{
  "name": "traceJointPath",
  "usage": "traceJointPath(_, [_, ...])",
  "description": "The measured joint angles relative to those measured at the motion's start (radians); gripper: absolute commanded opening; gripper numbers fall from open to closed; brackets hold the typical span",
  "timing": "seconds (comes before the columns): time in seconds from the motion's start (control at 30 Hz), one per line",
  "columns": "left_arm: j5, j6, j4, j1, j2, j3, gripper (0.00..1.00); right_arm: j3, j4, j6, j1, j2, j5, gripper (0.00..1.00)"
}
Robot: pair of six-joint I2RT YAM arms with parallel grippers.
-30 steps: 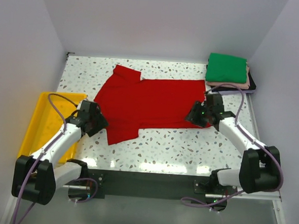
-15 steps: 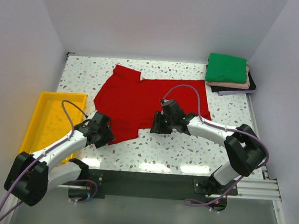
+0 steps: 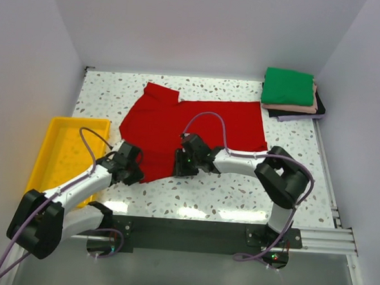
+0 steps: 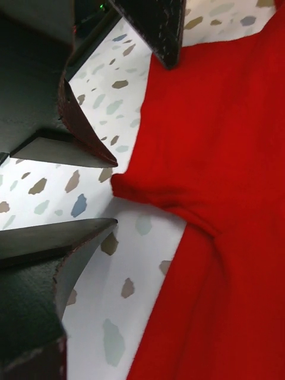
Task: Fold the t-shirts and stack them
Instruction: Fold the tshirt
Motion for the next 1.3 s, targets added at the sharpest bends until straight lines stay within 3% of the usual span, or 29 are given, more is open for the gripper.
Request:
traceJointPath(0.2, [0.003, 0.008, 0.006, 0.000, 0.008, -0.001, 0.01, 0.028, 0.022, 0.018, -0.002, 0.037, 0.003, 0.28])
traceJointPath(0.4, [-0.010, 0.038, -0.019, 0.000, 0.021, 0.053, 0.00, 0.076, 0.002, 0.026, -0.002, 0.047, 0.006, 0.06])
traceJointPath(0.77, [-0.053, 0.117, -0.005, 0.011, 0.158, 0.337, 0.00, 0.242, -0.056, 0.017, -0.079, 0.061, -0.005, 0.04])
traceJointPath(1.3, [-0.002, 0.196, 0.114, 0.206, 0.444, 0.543, 0.00, 0.504, -0.117, -0.053, -0.205, 0.242, -0.081, 0.03])
